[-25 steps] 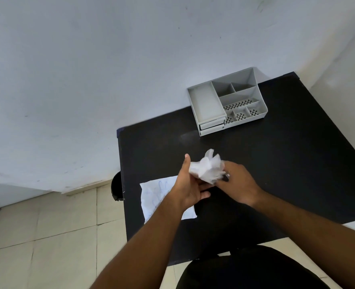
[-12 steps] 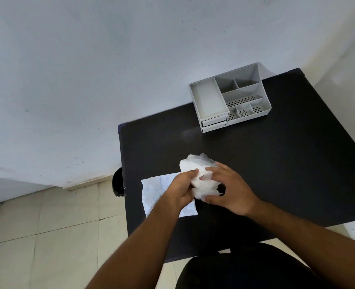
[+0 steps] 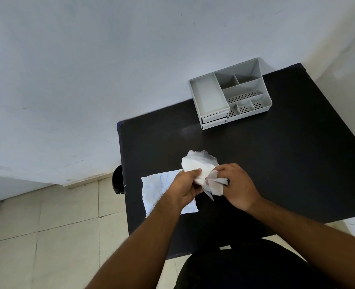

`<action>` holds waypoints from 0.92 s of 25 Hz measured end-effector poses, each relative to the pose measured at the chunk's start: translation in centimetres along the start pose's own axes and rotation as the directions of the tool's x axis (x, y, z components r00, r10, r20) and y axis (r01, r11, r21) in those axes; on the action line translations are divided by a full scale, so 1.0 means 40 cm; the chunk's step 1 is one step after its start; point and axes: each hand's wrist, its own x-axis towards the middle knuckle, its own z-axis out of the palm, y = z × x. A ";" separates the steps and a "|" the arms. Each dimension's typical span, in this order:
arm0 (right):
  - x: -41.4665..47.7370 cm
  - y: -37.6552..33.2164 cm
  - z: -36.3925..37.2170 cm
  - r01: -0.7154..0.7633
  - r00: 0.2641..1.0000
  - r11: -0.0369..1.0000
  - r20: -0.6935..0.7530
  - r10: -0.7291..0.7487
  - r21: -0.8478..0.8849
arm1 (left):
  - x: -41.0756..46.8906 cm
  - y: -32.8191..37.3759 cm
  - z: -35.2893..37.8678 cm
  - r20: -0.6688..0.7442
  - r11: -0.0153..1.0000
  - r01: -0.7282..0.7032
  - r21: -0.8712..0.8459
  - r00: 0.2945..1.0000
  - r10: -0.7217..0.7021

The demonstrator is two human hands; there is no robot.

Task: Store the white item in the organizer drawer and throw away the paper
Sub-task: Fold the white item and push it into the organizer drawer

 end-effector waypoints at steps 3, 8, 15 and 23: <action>0.021 -0.015 -0.029 -0.158 0.985 0.957 0.104 0.136 0.245 | -0.011 0.000 -0.001 0.052 0.999 0.022 0.035 0.998 -0.024; 0.045 -0.044 -0.062 -0.390 0.909 0.790 0.333 0.249 0.473 | -0.011 0.003 -0.011 0.131 0.999 0.035 0.036 0.991 -0.039; 0.034 -0.033 -0.034 -0.387 0.922 0.878 0.137 0.362 0.282 | -0.014 -0.008 -0.013 0.319 0.999 0.026 0.036 0.947 -0.036; 0.031 -0.064 -0.049 -0.323 0.940 0.946 -0.111 0.322 0.005 | -0.024 -0.018 -0.010 0.332 0.998 -0.036 0.051 0.943 0.017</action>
